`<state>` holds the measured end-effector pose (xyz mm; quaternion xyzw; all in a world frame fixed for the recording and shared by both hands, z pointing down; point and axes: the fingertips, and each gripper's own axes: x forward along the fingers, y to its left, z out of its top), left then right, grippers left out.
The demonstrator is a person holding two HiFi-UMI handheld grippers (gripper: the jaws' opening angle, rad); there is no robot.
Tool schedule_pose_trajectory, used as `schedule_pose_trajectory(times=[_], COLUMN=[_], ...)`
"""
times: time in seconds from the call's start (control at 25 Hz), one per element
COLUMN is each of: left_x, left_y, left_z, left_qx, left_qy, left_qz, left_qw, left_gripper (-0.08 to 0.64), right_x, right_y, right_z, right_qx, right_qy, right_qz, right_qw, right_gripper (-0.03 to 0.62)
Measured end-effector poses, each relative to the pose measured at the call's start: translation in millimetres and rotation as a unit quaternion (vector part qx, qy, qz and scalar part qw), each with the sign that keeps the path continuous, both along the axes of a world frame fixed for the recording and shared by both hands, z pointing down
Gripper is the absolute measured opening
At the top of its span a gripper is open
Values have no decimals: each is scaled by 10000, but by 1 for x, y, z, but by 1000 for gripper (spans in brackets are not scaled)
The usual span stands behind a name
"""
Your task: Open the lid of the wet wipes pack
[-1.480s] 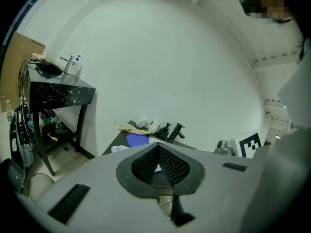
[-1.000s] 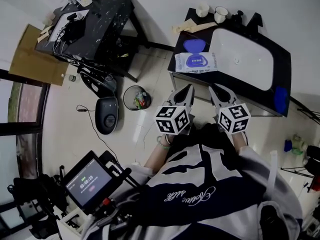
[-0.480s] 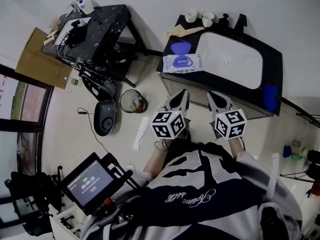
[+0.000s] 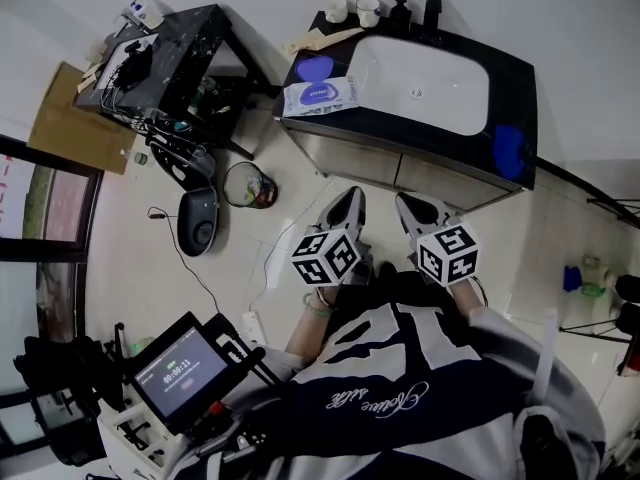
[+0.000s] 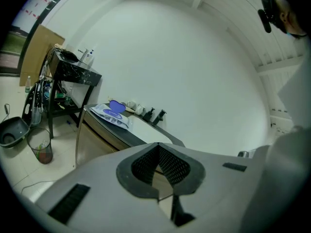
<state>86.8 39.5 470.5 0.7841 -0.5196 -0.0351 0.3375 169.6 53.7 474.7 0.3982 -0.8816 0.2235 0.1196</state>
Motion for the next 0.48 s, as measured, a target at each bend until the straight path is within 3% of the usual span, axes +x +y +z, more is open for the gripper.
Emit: schedule_pose_trajectory(times=[0.24,0.48], left_x=[0,4], left_y=[0,33], left_z=[2,-15], left_qx=[43,225], left_qy=[-406,-717], left_qz=[156,131], left_qw=[9990,9971], left_gripper=[-2,-2], right_x=[-21,-20], right_y=[-8,25], right_z=[12,-4], right_qx=[-163,-127], right_qy=[-204,-454], right_qz=[-212,-333], right_qw=[9994,9983], right_gripper=[0,0])
